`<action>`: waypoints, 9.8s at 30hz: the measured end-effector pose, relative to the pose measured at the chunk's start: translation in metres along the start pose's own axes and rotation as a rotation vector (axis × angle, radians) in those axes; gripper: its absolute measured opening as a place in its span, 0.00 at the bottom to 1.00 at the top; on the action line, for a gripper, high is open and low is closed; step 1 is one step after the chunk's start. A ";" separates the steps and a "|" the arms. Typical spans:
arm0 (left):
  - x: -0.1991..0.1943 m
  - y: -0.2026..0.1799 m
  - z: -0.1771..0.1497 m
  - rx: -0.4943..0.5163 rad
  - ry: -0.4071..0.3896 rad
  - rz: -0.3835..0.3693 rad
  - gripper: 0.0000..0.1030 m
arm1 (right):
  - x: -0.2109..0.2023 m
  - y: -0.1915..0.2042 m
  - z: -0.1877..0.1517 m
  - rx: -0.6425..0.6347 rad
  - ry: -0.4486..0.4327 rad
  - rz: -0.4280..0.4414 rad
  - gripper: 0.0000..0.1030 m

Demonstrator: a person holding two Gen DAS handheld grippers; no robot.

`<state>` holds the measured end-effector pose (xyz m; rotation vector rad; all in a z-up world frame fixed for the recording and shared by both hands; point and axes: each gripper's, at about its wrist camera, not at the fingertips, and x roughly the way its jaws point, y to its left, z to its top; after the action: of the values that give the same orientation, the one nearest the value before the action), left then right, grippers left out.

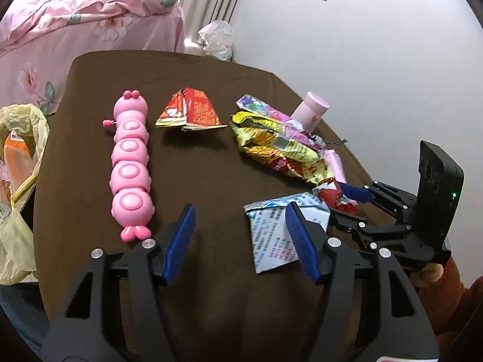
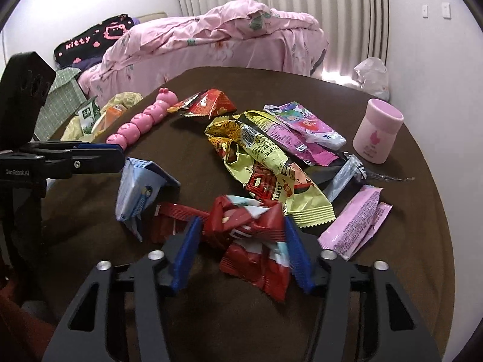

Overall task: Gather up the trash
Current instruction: 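Grasp the blue-white paper packet with the left tool while the right tool grasps the red ribbon wrapper, then carry the packet and ribbon wrapper in both tools over the yellow trash bag, then open both tools to drop the packet and ribbon wrapper into the bag, then grasp the red snack bag with the left tool while the right tool grasps the pink wrapper strip, then carry the red snack bag and pink strip in both tools over the trash bag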

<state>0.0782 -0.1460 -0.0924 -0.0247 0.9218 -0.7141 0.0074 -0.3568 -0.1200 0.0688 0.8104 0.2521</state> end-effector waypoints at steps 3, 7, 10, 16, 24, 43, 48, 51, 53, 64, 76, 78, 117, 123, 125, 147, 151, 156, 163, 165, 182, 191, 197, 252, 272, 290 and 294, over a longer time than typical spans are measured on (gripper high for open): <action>0.000 -0.003 -0.001 0.009 -0.007 -0.011 0.59 | -0.010 -0.004 -0.001 0.010 -0.020 -0.002 0.47; -0.001 -0.013 -0.002 0.049 -0.015 -0.036 0.68 | -0.025 -0.013 -0.003 0.049 -0.056 -0.020 0.47; 0.001 -0.025 -0.004 0.102 -0.009 -0.043 0.70 | -0.032 -0.022 -0.003 0.074 -0.077 -0.034 0.47; 0.006 -0.034 -0.005 0.120 0.013 0.007 0.70 | -0.041 -0.034 -0.005 0.090 -0.098 -0.091 0.47; 0.010 -0.062 -0.002 0.155 -0.014 0.136 0.70 | -0.041 -0.052 -0.010 0.154 -0.102 -0.122 0.47; -0.003 -0.025 -0.002 -0.027 -0.026 0.062 0.29 | -0.043 -0.044 -0.012 0.121 -0.105 -0.129 0.47; -0.003 -0.013 0.000 -0.072 -0.023 0.072 0.35 | -0.040 -0.041 -0.012 0.117 -0.095 -0.124 0.47; 0.000 -0.012 -0.001 -0.079 -0.014 0.062 0.39 | -0.038 -0.040 -0.012 0.113 -0.088 -0.120 0.47; 0.004 -0.014 -0.002 -0.070 0.006 0.063 0.39 | -0.036 -0.039 -0.012 0.111 -0.085 -0.118 0.47; -0.012 -0.021 0.000 0.001 -0.061 0.088 0.13 | -0.039 -0.034 -0.007 0.097 -0.100 -0.112 0.47; -0.085 0.014 0.017 -0.064 -0.256 0.137 0.11 | -0.062 0.013 0.055 -0.074 -0.220 -0.072 0.47; -0.099 0.029 0.018 -0.093 -0.285 0.158 0.11 | -0.064 0.023 0.069 -0.100 -0.241 -0.059 0.47; -0.182 0.199 -0.017 -0.472 -0.440 0.520 0.11 | 0.105 0.248 0.199 -0.532 -0.108 0.206 0.47; -0.169 0.211 -0.017 -0.493 -0.418 0.517 0.11 | 0.132 0.248 0.202 -0.526 -0.068 0.211 0.47; -0.167 0.214 -0.016 -0.496 -0.413 0.516 0.11 | 0.137 0.249 0.202 -0.526 -0.064 0.210 0.47; -0.137 0.228 -0.024 -0.544 -0.325 0.480 0.11 | 0.191 0.257 0.245 -0.338 -0.008 0.245 0.48; -0.135 0.230 -0.028 -0.550 -0.316 0.471 0.11 | 0.197 0.258 0.248 -0.290 0.011 0.279 0.48; -0.138 0.229 -0.031 -0.563 -0.347 0.442 0.41 | 0.201 0.262 0.247 -0.277 0.060 0.336 0.49; -0.147 0.219 -0.033 -0.564 -0.365 0.467 0.49 | 0.179 0.242 0.246 -0.282 0.008 0.293 0.57; -0.151 0.215 -0.034 -0.565 -0.377 0.481 0.52 | 0.170 0.229 0.246 -0.252 -0.012 0.278 0.58; -0.120 0.132 0.004 -0.353 -0.338 0.387 0.56 | 0.038 0.068 0.157 -0.141 -0.143 0.151 0.59; -0.075 0.060 0.020 -0.137 -0.247 0.254 0.56 | -0.022 -0.015 0.079 -0.073 -0.122 -0.109 0.59; -0.044 0.020 0.027 -0.027 -0.192 0.169 0.56 | -0.037 -0.054 0.031 0.026 -0.074 -0.209 0.59; 0.016 0.008 0.038 -0.037 -0.017 0.104 0.50 | -0.002 -0.085 -0.011 0.295 0.021 -0.060 0.27; 0.101 0.019 0.096 -0.127 0.042 0.387 0.54 | -0.020 -0.074 -0.022 0.237 -0.046 -0.111 0.18; -0.039 0.013 0.041 -0.119 -0.162 0.189 0.21 | -0.059 -0.035 0.016 0.126 -0.167 -0.109 0.18; -0.076 0.016 0.035 -0.103 -0.229 0.204 0.21 | -0.069 -0.013 0.037 0.064 -0.201 -0.101 0.18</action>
<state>0.0825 -0.0992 -0.0210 -0.1005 0.7288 -0.4634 -0.0088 -0.3849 -0.0480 0.1110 0.6196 0.1212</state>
